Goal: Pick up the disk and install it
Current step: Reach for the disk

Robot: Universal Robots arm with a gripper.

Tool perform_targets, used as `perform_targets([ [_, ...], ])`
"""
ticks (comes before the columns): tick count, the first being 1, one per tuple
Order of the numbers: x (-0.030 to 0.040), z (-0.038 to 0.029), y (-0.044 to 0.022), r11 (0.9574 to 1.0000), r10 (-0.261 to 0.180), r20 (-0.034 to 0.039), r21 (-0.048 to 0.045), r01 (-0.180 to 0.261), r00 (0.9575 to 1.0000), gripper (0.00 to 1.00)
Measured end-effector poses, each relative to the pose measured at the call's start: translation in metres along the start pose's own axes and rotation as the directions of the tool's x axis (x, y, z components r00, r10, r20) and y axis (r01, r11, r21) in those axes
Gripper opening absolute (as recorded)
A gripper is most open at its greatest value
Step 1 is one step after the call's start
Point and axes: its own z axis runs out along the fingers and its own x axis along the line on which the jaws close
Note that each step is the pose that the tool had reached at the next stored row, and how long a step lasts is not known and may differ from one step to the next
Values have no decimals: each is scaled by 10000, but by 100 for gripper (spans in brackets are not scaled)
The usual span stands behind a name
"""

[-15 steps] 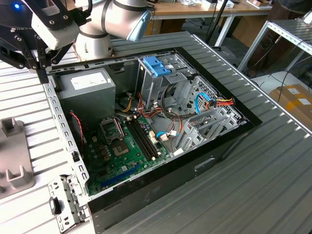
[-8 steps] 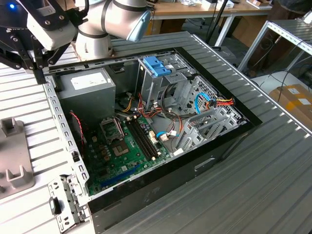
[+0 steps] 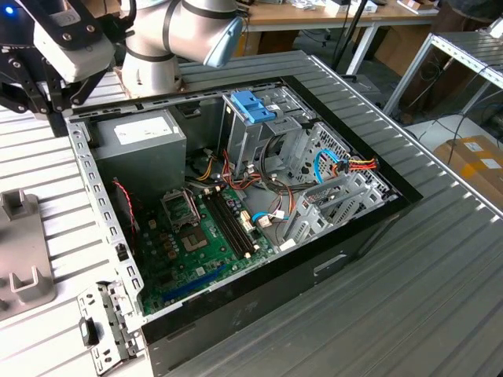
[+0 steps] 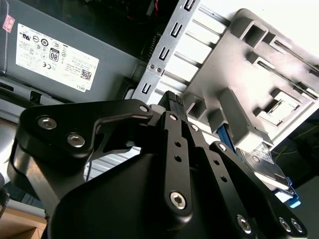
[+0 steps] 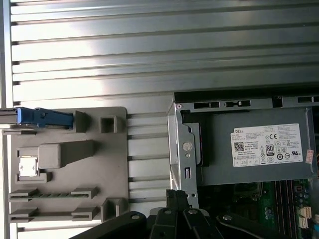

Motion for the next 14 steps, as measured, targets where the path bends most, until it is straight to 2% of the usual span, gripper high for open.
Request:
perform_targets([
  [14, 92, -3, -7, 10000, 0, 0, 0, 0, 10000, 11],
])
